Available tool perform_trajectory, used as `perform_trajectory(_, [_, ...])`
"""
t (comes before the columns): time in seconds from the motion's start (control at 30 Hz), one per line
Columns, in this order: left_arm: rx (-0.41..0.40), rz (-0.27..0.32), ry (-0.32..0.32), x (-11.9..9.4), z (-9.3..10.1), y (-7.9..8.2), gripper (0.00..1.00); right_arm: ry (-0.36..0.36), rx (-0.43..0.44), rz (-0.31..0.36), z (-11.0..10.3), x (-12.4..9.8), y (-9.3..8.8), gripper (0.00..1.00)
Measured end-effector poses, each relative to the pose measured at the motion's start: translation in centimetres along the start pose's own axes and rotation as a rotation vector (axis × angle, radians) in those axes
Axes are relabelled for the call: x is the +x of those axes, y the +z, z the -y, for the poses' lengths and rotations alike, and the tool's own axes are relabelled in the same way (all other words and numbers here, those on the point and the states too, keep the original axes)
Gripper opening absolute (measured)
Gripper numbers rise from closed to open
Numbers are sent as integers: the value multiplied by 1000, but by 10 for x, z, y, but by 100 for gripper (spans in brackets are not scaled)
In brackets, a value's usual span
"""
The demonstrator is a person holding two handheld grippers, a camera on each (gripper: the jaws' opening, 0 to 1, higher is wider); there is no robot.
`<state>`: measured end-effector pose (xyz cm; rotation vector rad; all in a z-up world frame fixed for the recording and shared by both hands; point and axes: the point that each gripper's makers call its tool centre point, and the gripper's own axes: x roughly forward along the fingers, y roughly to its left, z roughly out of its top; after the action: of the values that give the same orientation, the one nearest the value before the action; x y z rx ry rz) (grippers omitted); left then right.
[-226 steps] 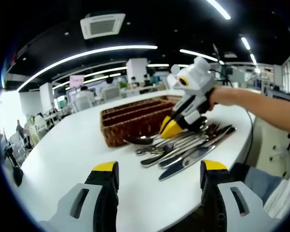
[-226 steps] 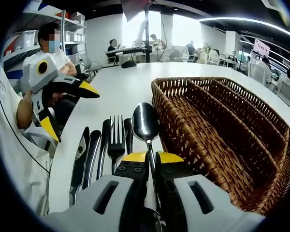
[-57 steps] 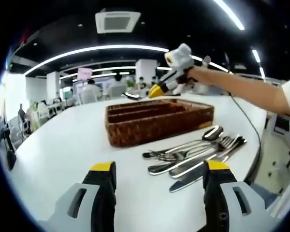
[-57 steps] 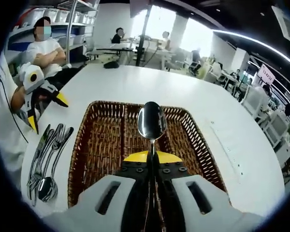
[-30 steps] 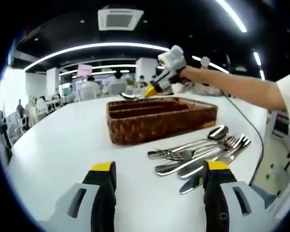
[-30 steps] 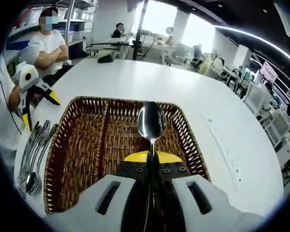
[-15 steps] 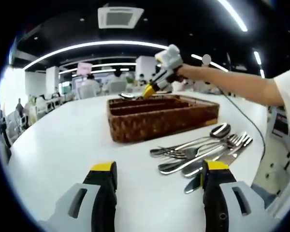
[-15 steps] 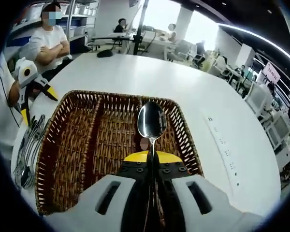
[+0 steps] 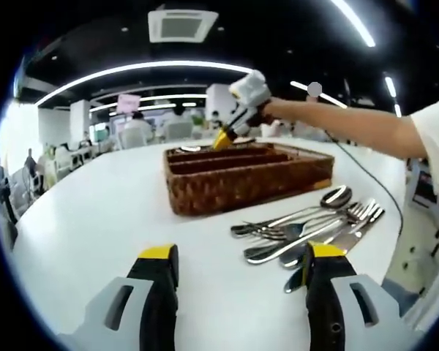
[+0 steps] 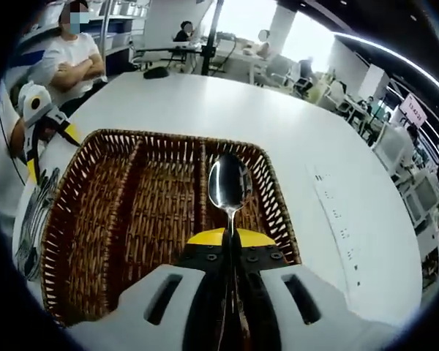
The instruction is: Arrange the knives, forks, and spoons in their matching storage slots by inserting each utensil handle-first until every utensil is classified and aligned in the correct compartment
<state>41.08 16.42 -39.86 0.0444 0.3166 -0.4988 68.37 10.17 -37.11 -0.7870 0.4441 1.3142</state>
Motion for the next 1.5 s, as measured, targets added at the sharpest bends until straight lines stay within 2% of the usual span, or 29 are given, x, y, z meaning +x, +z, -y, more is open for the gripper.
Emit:
perform_trajectory(0.63, [-15, -11, 6, 0, -5, -5, 70, -2, -22, -32, 14, 20, -14, 3])
perform_trajectory(0.87, [-7, -14, 2, -3, -6, -5, 70, -7, -50, -52, 12, 24, -22, 3])
perform_trajectory(0.9, [-4, -12, 6, -4, -7, -5, 69, 5, -21, -39, 11, 24, -21, 3])
perform_trajectory(0.93, [-3, -12, 8, -5, -7, -6, 69, -6, -44, -45, 13, 23, -22, 3])
perform_trajectory(1.17, [-5, -9, 13, -4, -8, -6, 69, 1, -59, -50, 11, 24, -22, 3])
perform_trajectory(1.23, [-3, -9, 10, -4, -7, -6, 69, -11, -55, -46, 14, 25, -22, 3])
perform_trajectory(1.3, [-7, -5, 7, -3, -5, -6, 69, -36, 0, -47, 19, 25, -24, 4])
perform_trajectory(1.37, [-10, -4, 3, -3, -4, -6, 69, -67, -48, -61, 25, 27, -30, 4])
perform_trajectory(1.5, [-16, -5, 7, -4, -6, -8, 69, -70, -31, -44, 27, 26, -32, 4])
